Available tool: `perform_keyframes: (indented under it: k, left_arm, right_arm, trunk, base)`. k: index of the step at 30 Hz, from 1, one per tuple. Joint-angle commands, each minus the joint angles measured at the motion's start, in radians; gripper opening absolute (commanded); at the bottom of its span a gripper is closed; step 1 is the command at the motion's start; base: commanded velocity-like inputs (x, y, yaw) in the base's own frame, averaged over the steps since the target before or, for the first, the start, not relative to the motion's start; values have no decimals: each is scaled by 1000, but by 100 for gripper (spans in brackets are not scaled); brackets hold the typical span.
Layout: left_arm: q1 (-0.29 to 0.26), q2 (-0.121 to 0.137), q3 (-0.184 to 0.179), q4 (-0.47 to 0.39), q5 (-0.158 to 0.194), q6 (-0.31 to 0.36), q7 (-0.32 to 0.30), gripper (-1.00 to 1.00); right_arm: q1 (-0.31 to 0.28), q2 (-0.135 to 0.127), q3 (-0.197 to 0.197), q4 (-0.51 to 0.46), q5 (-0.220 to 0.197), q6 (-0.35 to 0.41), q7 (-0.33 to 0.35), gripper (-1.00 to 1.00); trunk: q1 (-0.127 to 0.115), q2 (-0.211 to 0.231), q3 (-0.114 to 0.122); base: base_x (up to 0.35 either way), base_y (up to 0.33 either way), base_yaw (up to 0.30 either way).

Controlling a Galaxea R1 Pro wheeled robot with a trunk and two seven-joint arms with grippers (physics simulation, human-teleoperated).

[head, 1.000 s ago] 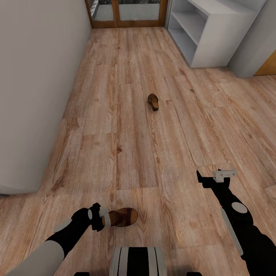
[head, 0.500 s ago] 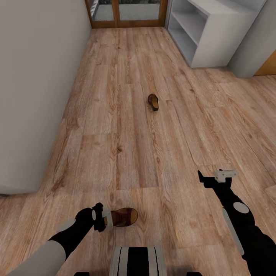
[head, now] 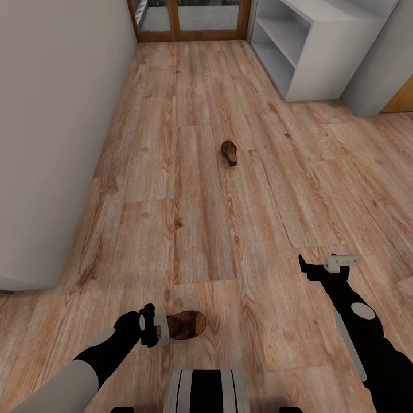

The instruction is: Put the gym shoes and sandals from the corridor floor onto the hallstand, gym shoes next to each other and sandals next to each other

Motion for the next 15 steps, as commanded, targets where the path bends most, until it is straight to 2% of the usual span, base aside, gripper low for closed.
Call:
perform_keyframes:
  k: [1,7,15]
  left_arm:
    - [0,1,-4,-2,-5,4,-5,100]
    - [0,1,-4,-3,-5,4,-5,100]
    - [0,1,-4,-3,-5,4,-5,100]
  right_arm:
    - [0,0,0,-2,0,6,2,100]
    - [0,0,-1,-2,0,6,2,100]
    - [0,0,-1,-2,0,6,2,100]
  trunk:
    - [0,0,-1]
    - [3,-2,-24]
    - [3,-2,-24]
  base:
    - [0,0,0]
    - [0,0,0]
    - [0,0,0]
